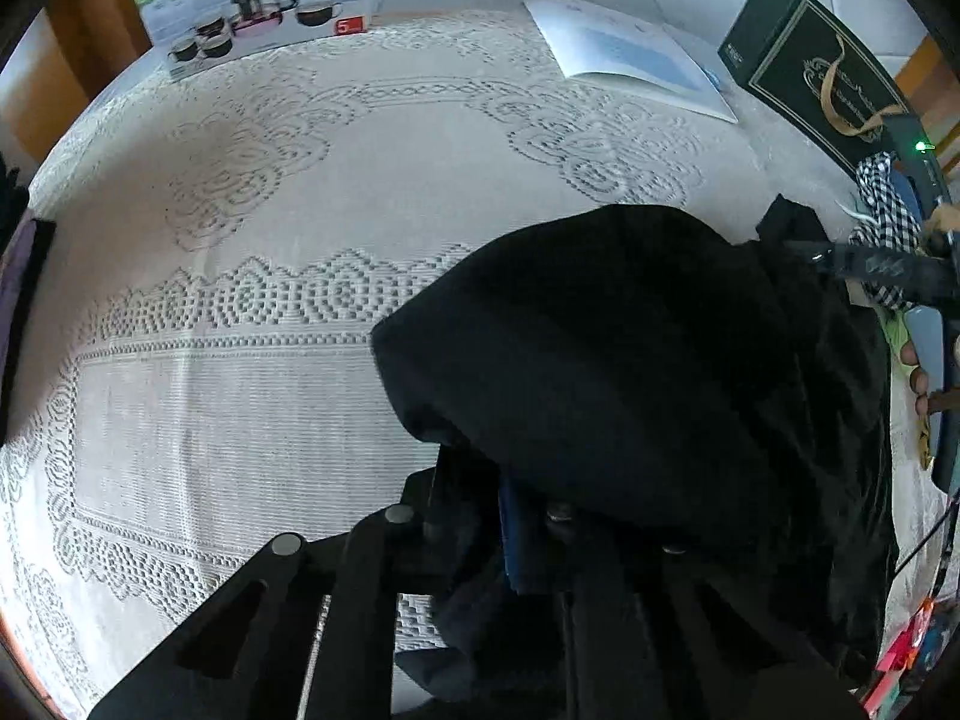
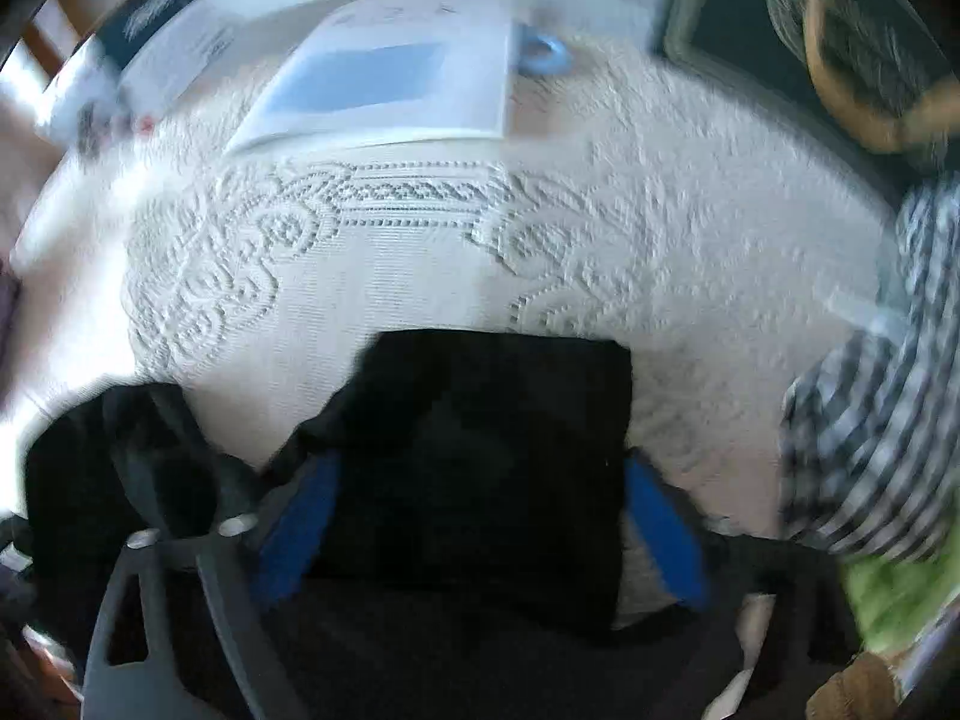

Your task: Fold clothes

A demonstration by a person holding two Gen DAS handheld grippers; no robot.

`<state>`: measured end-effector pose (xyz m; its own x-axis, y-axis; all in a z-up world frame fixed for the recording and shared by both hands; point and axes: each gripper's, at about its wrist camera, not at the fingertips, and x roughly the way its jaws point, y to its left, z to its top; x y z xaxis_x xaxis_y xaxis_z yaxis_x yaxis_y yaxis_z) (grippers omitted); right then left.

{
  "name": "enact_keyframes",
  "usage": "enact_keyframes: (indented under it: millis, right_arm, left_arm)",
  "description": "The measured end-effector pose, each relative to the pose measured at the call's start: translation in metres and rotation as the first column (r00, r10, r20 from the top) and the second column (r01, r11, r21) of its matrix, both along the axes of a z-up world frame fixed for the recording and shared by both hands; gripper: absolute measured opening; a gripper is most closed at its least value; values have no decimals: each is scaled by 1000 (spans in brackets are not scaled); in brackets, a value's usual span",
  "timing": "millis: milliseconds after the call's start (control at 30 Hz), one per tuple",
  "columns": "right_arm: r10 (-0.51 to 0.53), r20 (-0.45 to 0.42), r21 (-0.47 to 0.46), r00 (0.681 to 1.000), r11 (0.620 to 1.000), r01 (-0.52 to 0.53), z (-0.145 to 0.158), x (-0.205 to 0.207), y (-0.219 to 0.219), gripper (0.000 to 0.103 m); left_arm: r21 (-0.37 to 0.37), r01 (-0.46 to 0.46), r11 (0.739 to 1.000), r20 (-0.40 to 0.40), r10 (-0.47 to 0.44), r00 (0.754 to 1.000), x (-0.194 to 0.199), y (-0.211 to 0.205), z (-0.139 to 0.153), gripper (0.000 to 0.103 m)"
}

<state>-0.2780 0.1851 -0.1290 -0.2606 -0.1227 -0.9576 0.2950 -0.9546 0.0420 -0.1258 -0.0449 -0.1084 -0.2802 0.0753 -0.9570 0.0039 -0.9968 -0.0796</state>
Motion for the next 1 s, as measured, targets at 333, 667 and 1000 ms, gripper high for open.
enact_keyframes:
  millis: [333,667,1000]
  right_arm:
    - [-193,-248,-252,949,959,129,138,60,97,5]
    - [-333,-120,-171,935,935,311,122,180,192,6]
    - [-391,28,-118,920,913,391,59,219,215,8]
  left_arm:
    - [-35,-82,996,-287,69,956,22,-54,136,9]
    - [32,135,990,-192,-127,973,91,-27,128,50]
    - [53,64,997,-84,-60,995,63,-42,67,51]
